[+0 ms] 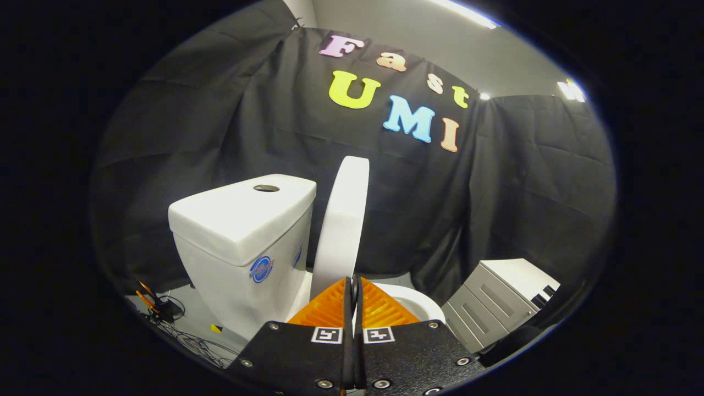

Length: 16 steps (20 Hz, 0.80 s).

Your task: Open the toilet lid.

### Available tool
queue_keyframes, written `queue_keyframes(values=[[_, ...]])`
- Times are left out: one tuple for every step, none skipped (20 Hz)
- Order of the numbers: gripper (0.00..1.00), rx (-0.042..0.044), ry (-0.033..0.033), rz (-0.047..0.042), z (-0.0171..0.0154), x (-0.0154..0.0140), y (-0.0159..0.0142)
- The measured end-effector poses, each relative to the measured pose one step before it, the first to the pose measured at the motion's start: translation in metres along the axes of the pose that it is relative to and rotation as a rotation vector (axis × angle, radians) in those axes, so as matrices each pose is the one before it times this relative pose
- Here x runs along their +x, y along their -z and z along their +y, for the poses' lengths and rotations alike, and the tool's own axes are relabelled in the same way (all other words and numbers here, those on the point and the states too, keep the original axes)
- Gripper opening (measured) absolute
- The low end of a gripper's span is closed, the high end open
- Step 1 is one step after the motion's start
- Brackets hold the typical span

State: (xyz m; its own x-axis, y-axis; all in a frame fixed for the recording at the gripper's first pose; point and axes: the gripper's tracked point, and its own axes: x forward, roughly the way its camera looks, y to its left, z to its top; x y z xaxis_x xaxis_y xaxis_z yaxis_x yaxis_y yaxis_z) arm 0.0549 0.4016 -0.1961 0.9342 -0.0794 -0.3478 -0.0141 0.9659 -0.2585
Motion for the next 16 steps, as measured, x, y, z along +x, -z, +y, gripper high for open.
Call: queue_keyframes(values=[[0.0,-0.01792,-0.00728,-0.00591,0.00848,0.00073,-0.00265],[0.0,-0.02037,-0.00445,-0.0049,0.00771,-0.00043,-0.00253],[0.0,-0.02059,-0.00158,-0.00201,0.00607,-0.00059,0.00047],[0.0,-0.0246,0.00525,0.00255,0.00486,0.00013,-0.00003],[0.0,-0.02927,0.00633,-0.0017,0.00322,-0.00153,-0.00188],[0.0,-0.02987,0.00479,-0.00198,0.00196,0.00077,-0.00127],[0.0,-0.01778,-0.00097,-0.00567,0.00372,0.00014,-0.00195],[0.0,-0.00792,-0.0033,-0.00605,0.00474,0.00016,-0.00087],[0.0,-0.01186,0.00346,-0.00795,0.00183,0.00129,-0.00102],[0.0,-0.02008,0.00577,0.00084,-0.00157,-0.00077,-0.00362],[0.0,-0.01189,0.00107,-0.0038,-0.00032,-0.00241,-0.00097],[0.0,0.01742,0.00287,0.00641,-0.00264,0.00128,0.00267],[0.0,0.03852,-0.00793,-0.00094,0.0,-0.00263,0.0034],[0.0,0.03238,-0.01047,0.00259,-0.00191,0.00174,0.00088],[0.0,0.02052,-0.01185,-0.00178,0.00113,0.00027,-0.00453],[0.0,0.00862,-0.00925,0.00256,-0.0001,-0.00013,-0.00262]])
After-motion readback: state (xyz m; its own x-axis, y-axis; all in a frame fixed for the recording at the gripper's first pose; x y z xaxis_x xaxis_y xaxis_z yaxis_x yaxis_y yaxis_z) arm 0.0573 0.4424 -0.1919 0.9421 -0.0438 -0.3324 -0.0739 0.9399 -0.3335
